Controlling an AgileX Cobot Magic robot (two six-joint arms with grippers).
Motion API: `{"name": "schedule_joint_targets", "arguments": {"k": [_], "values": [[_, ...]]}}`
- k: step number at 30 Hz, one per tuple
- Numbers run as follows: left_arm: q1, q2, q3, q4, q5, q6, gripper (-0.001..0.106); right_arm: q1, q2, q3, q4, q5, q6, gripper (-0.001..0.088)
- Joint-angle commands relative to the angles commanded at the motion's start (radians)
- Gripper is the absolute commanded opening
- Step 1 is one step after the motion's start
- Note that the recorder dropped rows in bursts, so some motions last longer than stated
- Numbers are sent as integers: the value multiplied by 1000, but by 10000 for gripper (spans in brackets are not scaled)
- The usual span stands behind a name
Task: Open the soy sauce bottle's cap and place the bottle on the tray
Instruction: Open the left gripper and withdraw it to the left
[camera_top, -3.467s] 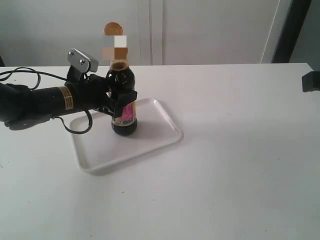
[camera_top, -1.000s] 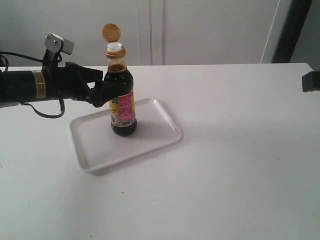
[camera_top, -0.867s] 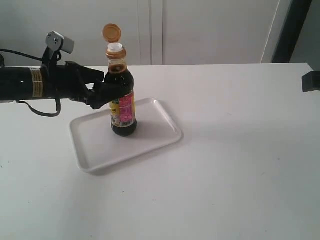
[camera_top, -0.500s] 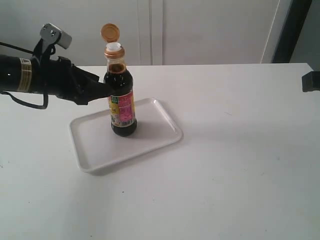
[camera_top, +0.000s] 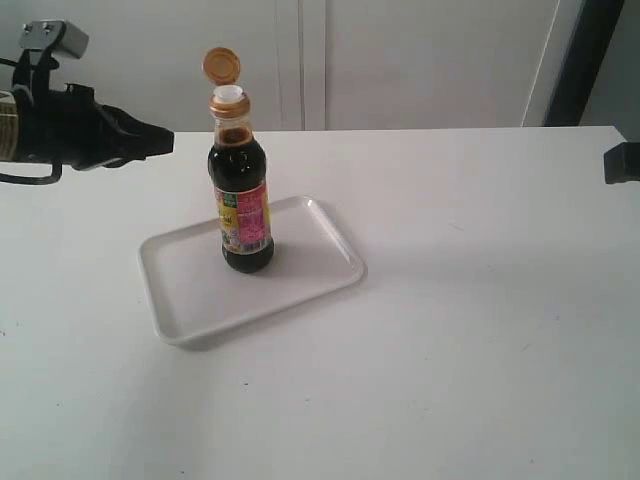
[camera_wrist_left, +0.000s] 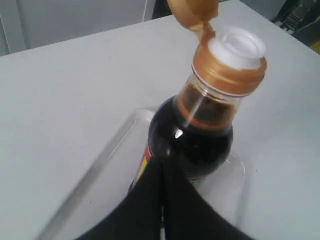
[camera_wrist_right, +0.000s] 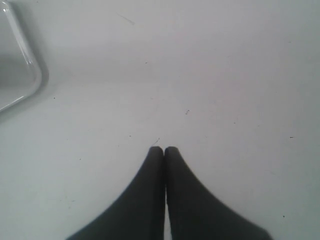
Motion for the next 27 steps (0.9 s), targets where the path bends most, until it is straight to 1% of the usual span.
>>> {"name": "schedule_joint_targets", "arguments": {"k": [6, 9, 11, 14, 16, 19, 25, 27], "values": [[0, -42, 0, 0, 127, -88, 0, 0, 0, 0, 0, 0, 0, 0], [0, -73, 2, 0, 207, -95, 0, 0, 0, 0, 0, 0, 0, 0], [0, -82, 2, 0, 247, -99, 0, 0, 0, 0, 0, 0, 0, 0], [0, -98, 2, 0, 296, -140, 0, 0, 0, 0, 0, 0, 0, 0], [0, -132, 2, 0, 323, -181, 0, 0, 0, 0, 0, 0, 0, 0], [0, -175, 2, 0, 304, -207, 0, 0, 0, 0, 0, 0, 0, 0], [0, -191, 2, 0, 142, -203, 0, 0, 0, 0, 0, 0, 0, 0], [0, -191, 2, 0, 134, -203, 0, 0, 0, 0, 0, 0, 0, 0]]}}
